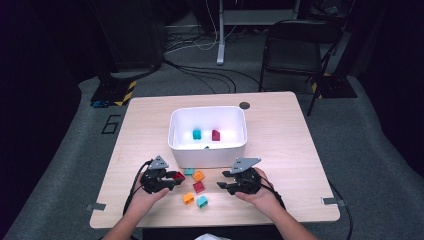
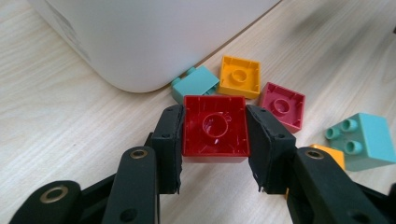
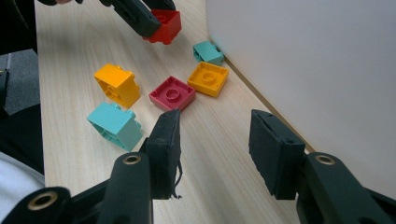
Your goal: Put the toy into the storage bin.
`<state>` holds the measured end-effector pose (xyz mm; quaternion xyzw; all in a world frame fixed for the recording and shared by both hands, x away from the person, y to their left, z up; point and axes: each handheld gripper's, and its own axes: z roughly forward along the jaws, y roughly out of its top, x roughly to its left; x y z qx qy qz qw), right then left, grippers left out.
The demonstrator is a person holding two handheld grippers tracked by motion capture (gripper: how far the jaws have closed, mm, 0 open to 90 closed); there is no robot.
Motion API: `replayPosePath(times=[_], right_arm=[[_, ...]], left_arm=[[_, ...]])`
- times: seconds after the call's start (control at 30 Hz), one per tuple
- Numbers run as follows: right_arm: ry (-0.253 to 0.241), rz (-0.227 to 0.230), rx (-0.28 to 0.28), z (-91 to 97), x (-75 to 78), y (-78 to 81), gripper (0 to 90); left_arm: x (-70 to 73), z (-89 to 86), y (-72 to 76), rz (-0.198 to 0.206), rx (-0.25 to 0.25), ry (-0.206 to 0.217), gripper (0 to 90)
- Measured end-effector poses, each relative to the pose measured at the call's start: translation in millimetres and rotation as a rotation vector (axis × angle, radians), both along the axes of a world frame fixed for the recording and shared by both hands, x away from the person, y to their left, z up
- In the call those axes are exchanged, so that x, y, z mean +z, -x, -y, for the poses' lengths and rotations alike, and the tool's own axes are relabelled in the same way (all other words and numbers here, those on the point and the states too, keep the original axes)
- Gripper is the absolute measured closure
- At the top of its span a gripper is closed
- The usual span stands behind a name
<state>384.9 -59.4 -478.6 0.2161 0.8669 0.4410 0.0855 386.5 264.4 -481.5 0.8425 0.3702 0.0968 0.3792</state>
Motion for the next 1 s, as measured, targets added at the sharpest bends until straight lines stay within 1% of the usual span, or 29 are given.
replayPosePath(times=[0.03, 0.07, 0.13, 0.17, 0.2, 0.23, 0.27, 0.3, 0.33, 0.37, 0.4, 0.43, 0.47, 0.53, 0.57, 0.67, 0.7, 0.73, 0.77, 0.8, 0.93, 0.97, 1.0], right_arm=[[-0.001, 0.0, 0.0, 0.2, 0.4, 0.0, 53.0], [-0.001, 0.0, 0.0, 0.2, 0.4, 0.0, 53.0], [0.002, 0.0, -0.001, 1.3, 1.7, 1.5, 52.9], [0.003, -0.003, -0.002, 1.9, 2.1, 2.4, 52.9], [0.002, -0.005, -0.004, 2.8, 2.5, 3.5, 52.9], [0.0, -0.003, -0.002, 3.8, 2.8, 4.3, 52.9], [0.0, -0.003, -0.002, 3.8, 2.8, 4.3, 52.9], [-0.001, -0.007, -0.004, 4.7, 3.0, 5.3, 52.9], [0.0, 0.0, -0.001, 6.7, 2.9, 6.3, 52.9], [0.001, -0.002, 0.002, 7.5, 2.7, 6.6, 52.9], [0.001, -0.002, 0.002, 7.5, 2.7, 6.6, 52.9], [0.0, -0.003, -0.002, 8.3, 2.4, 7.0, 52.9], [0.0, -0.003, -0.002, 8.3, 2.4, 7.0, 52.9], [-0.004, -0.006, -0.007, 8.2, 2.3, 7.0, 52.9], [-0.003, -0.01, -0.006, 7.9, 1.9, 7.1, 52.9], [0.004, -0.005, 0.0, 7.2, 0.6, 6.8, 52.9], [0.005, -0.006, 0.002, 6.9, 0.1, 6.7, 52.9], [0.007, -0.006, 0.0, 6.6, -0.2, 6.8, 52.9], [0.007, -0.007, 0.0, 6.5, -0.4, 6.7, 52.9], [0.007, -0.007, 0.0, 6.5, -0.4, 6.7, 52.9], [0.006, -0.013, -0.003, 6.1, -0.8, 7.5, 52.8], [0.006, -0.012, -0.002, 6.2, -1.3, 7.0, 52.8], [0.006, -0.012, -0.002, 6.2, -1.3, 7.0, 52.8]], left_arm=[[1.8, -0.9, -0.1, 0.004, -0.002, -0.007, 58.4], [1.8, -0.9, -0.1, 0.004, -0.002, -0.007, 58.4], [7.2, -2.7, 0.3, 0.007, 0.003, -0.001, 58.4], [13.3, -4.7, 0.3, 0.01, -0.003, -0.003, 58.4], [16.4, -5.2, 0.5, 0.011, -0.004, -0.003, 58.4], [16.4, -5.2, 0.5, 0.011, -0.004, -0.003, 58.4], [19.6, -5.6, 0.6, 0.015, -0.007, -0.002, 58.4], [24.2, -6.1, 1.0, 0.015, -0.01, -0.001, 58.4], [31.0, -6.0, 1.7, 0.017, -0.013, 0.005, 58.4], [34.0, -5.8, 2.1, 0.018, -0.012, 0.009, 58.4], [34.0, -5.8, 2.1, 0.018, -0.012, 0.009, 58.4], [44.6, -5.7, 2.7, 0.025, -0.024, 0.007, 58.4], [44.6, -5.7, 2.7, 0.025, -0.024, 0.007, 58.4], [53.3, -5.1, 3.4, 0.03, -0.032, 0.005, 58.4], [58.1, -4.1, 4.0, 0.029, -0.032, 0.013, 58.5], [73.2, -3.3, 3.6, 0.039, -0.048, 0.026, 58.4], [84.3, -2.9, 2.5, 0.043, -0.059, 0.035, 58.4], [89.1, -3.0, 1.8, 0.047, -0.066, 0.03, 58.4], [89.1, -3.0, 1.8, 0.047, -0.066, 0.03, 58.4], [92.8, -2.5, 1.2, 0.054, -0.066, 0.035, 58.4], [107.5, -1.2, -2.9, 0.067, -0.08, 0.023, 58.4], [112.4, 0.7, -5.7, 0.072, -0.083, 0.026, 58.4], [112.4, 0.7, -5.7, 0.072, -0.083, 0.026, 58.5]])
